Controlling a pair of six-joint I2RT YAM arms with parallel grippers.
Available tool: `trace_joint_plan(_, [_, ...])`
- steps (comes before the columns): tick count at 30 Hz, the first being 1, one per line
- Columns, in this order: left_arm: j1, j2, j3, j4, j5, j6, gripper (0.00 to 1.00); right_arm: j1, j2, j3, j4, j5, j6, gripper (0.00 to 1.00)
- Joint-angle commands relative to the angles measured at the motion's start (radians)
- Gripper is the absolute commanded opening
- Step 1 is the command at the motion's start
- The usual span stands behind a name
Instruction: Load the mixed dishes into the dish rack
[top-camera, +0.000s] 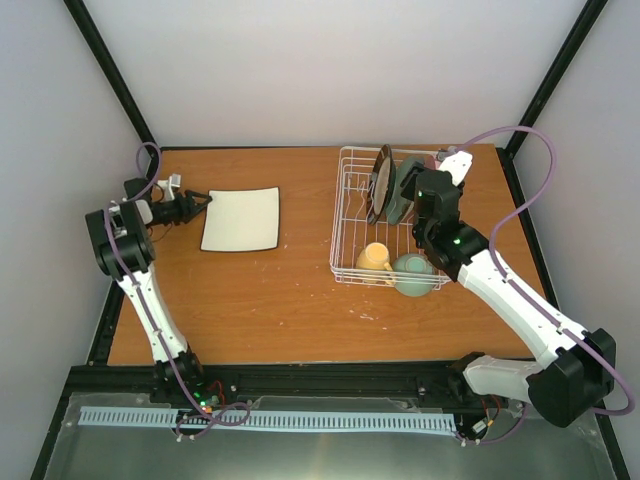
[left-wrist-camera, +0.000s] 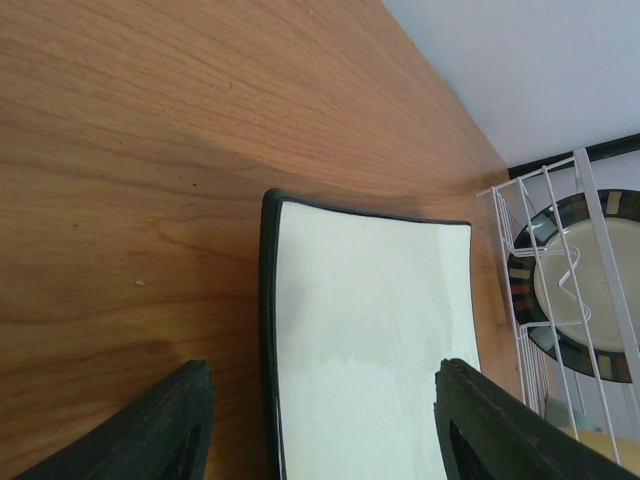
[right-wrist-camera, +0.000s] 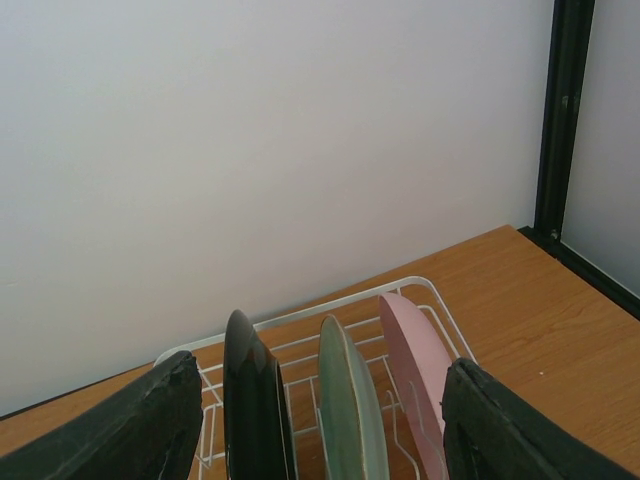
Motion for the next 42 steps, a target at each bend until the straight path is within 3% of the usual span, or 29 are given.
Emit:
trace_joint_plan(1, [-0.032, 0.067, 0.025, -0.087, -0.005, 0.032, 0.61, -0.009, 0.006, 0.008, 0.031, -0.001, -0.003, 0.65])
trace_joint_plan(9, [-0.087, 0.102, 0.106, -0.239, -0.055, 0.099, 0.49, -0.012, -0.003, 0.005, 0.034, -0.009, -0.008, 0.65])
trace_joint_plan(19, [-0.088, 0.122, 0.148, -0.291, -0.052, 0.112, 0.15, -0.021, -0.011, -0.002, 0.033, -0.016, -0.009, 0.65])
trace_joint_plan(21, [-0.087, 0.122, 0.148, -0.296, -0.047, 0.115, 0.02, -0.022, -0.011, -0.005, 0.033, -0.020, -0.009, 0.65])
trace_joint_plan(29, [-0.087, 0.075, 0.141, -0.314, 0.048, 0.122, 0.01, -0.024, -0.003, -0.011, 0.029, -0.038, 0.005, 0.65])
trace_joint_plan(42, [-0.088, -0.098, 0.073, -0.184, 0.279, 0.014, 0.01, -0.023, -0.016, -0.024, 0.045, -0.182, 0.009, 0.64])
